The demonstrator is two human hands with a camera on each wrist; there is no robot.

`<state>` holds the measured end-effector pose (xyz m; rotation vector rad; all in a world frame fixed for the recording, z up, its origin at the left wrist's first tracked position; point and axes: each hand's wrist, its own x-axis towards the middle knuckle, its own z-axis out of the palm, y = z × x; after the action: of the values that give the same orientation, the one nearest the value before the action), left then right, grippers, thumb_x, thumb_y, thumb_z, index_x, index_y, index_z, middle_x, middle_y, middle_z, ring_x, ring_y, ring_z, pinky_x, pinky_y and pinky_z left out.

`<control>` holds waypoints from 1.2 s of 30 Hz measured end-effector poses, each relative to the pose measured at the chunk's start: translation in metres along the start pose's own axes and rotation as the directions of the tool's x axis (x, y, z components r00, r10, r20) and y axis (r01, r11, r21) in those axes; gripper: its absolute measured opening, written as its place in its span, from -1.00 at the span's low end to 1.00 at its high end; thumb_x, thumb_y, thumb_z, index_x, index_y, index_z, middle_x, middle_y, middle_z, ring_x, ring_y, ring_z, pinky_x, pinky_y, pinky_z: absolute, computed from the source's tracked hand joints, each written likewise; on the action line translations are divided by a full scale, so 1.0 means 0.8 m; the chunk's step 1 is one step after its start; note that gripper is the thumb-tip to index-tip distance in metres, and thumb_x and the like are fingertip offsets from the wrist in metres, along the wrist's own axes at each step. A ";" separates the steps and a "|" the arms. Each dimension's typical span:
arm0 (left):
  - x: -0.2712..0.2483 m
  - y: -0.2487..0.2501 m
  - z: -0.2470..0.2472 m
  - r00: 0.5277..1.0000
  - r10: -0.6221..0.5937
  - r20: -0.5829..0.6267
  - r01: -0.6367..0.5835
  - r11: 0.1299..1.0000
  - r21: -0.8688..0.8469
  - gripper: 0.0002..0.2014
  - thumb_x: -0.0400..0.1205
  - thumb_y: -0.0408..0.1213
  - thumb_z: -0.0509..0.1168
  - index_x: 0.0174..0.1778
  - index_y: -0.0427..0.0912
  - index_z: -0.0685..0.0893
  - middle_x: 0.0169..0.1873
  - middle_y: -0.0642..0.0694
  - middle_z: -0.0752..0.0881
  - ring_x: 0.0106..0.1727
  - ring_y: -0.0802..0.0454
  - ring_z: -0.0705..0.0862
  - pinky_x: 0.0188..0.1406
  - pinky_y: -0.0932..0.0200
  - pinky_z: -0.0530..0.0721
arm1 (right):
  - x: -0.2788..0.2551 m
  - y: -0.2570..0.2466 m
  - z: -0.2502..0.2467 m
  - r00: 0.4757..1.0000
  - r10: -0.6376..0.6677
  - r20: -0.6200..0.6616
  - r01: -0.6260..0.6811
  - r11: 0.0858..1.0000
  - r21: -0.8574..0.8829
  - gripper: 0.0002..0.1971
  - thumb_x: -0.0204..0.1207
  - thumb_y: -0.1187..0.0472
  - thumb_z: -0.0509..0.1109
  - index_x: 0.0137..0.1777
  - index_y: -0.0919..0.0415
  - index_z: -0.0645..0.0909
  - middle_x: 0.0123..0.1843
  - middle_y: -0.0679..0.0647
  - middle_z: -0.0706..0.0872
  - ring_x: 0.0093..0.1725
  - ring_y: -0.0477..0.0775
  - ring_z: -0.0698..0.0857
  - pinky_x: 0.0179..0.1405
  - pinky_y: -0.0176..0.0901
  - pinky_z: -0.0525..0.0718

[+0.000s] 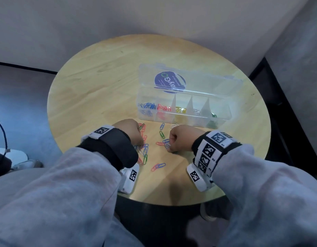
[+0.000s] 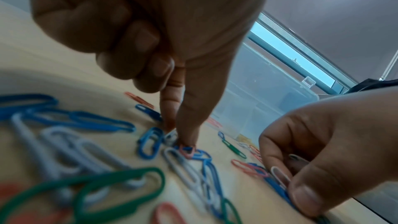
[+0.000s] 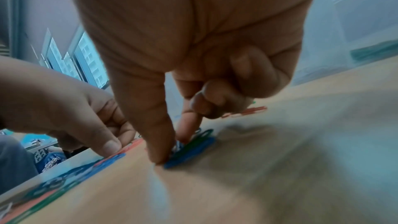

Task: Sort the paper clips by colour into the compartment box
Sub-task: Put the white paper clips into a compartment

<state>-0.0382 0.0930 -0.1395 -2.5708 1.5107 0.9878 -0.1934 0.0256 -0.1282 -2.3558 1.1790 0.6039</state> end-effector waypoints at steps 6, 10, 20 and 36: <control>0.000 -0.002 0.001 0.999 0.007 0.032 -0.007 1.000 -0.022 -0.82 0.44 -0.27 0.45 -0.08 -0.24 0.77 -0.25 -0.14 0.67 -0.18 -0.08 0.59 -0.21 0.24 0.47 | 0.006 0.001 0.003 1.000 -0.025 -0.008 0.026 0.999 0.020 -0.73 0.48 0.17 0.41 -0.40 0.03 0.43 -0.28 -0.04 0.56 -0.14 0.02 0.54 -0.24 -0.23 0.50; -0.006 -0.005 -0.004 0.997 0.012 0.075 -0.007 0.998 -0.065 -0.94 0.44 -0.27 0.40 -0.26 -0.18 0.71 -0.37 -0.13 0.63 -0.28 -0.08 0.54 -0.23 0.21 0.46 | 0.004 0.008 0.002 0.999 -0.002 -0.045 0.013 0.970 0.243 -0.76 0.51 0.23 0.29 -0.40 0.07 0.45 -0.38 -0.06 0.55 -0.34 -0.05 0.51 -0.35 -0.25 0.48; -0.030 -0.026 -0.034 0.992 -0.007 0.127 0.084 0.786 -0.612 -0.77 0.53 -0.53 0.17 -0.44 -0.24 0.43 -0.34 -0.23 0.61 -0.43 -0.01 0.54 -0.43 0.29 0.59 | -0.002 -0.016 -0.002 0.995 -0.039 0.088 -0.047 0.604 0.795 -0.77 0.52 0.44 0.09 -0.34 0.26 0.41 -0.40 0.22 0.58 -0.51 0.10 0.51 -0.62 -0.27 0.42; -0.043 -0.050 -0.022 0.996 0.053 0.073 -0.041 0.986 -0.164 -0.83 0.43 -0.38 0.35 -0.26 0.02 0.62 -0.49 0.09 0.56 -0.45 0.12 0.45 -0.48 0.27 0.34 | 0.003 -0.080 0.024 0.993 -0.109 -0.042 0.112 0.991 0.078 -0.83 0.44 0.10 0.47 -0.22 0.08 0.51 -0.08 0.02 0.69 -0.05 0.06 0.63 -0.13 -0.17 0.54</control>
<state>-0.0096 0.1364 -0.1196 -2.5777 1.5395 1.2502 -0.1432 0.0694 -0.1330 -2.3553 1.0601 0.4677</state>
